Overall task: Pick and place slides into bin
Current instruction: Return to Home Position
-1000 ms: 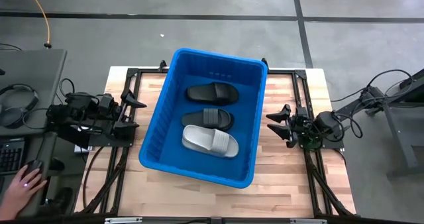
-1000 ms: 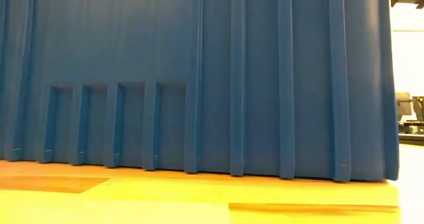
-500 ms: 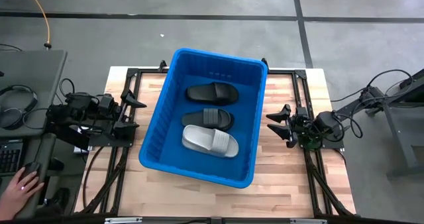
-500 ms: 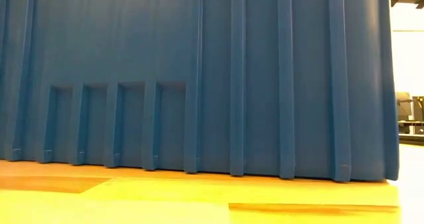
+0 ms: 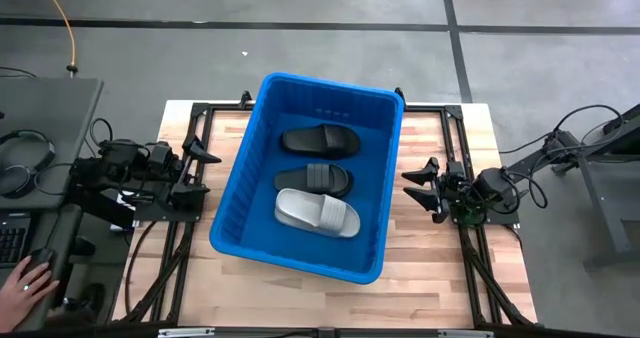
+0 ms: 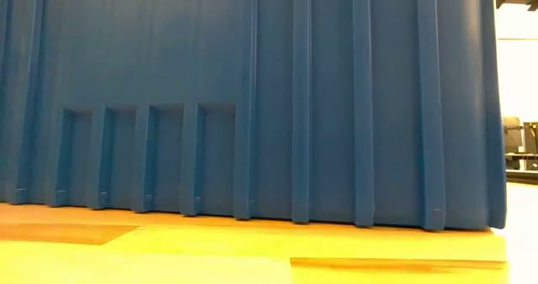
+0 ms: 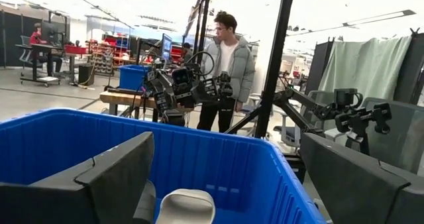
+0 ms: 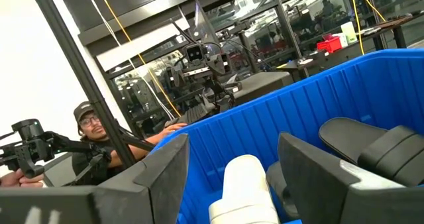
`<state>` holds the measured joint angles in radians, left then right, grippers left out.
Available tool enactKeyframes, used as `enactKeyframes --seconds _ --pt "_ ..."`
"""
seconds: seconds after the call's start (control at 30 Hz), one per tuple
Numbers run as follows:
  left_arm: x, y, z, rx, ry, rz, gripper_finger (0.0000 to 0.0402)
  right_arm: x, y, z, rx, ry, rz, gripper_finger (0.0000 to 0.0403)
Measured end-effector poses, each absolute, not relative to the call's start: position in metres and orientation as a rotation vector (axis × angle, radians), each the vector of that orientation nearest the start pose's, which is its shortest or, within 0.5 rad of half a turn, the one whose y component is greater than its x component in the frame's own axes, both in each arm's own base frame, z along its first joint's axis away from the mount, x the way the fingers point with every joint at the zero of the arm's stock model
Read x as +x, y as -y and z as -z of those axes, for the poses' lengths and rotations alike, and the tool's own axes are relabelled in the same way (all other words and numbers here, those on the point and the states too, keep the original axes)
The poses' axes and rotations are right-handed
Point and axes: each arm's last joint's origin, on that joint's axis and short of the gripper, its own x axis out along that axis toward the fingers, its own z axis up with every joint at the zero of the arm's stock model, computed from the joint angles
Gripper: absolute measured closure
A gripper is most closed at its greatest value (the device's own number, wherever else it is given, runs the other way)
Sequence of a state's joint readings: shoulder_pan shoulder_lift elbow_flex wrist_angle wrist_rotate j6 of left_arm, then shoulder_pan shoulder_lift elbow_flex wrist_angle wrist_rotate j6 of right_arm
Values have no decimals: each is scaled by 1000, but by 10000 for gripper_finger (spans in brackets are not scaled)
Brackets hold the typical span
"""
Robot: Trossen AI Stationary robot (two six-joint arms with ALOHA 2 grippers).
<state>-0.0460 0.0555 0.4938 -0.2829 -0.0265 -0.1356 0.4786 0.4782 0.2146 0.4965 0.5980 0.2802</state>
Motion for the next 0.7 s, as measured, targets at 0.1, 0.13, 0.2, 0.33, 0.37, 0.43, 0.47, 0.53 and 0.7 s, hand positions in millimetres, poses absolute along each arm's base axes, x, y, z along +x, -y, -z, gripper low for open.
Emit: enactKeyframes --seconds 0.1,0.13,0.2,0.33,0.37,0.43,0.47,0.53,0.7 --pt "48 1 -291 -141 154 30 34 120 -44 -240 398 216 90 182" --pt "48 1 -291 -141 154 30 34 120 -44 -240 398 216 90 183" --pt "48 1 -291 -141 154 30 34 120 -44 -240 398 216 90 184" --pt "48 1 -291 -142 154 30 34 120 -44 -240 398 216 90 185" --pt "48 1 -291 -142 154 30 34 120 -44 -240 398 216 90 185" --pt "48 1 -291 -142 155 30 34 120 -44 -240 398 216 90 185" --pt "48 1 -291 -142 155 30 34 120 -44 -240 398 216 90 186" --pt "48 1 -291 -142 155 30 34 120 -44 -240 398 216 90 187" --pt "48 1 -292 -143 155 23 34 120 -44 -240 398 216 90 185"
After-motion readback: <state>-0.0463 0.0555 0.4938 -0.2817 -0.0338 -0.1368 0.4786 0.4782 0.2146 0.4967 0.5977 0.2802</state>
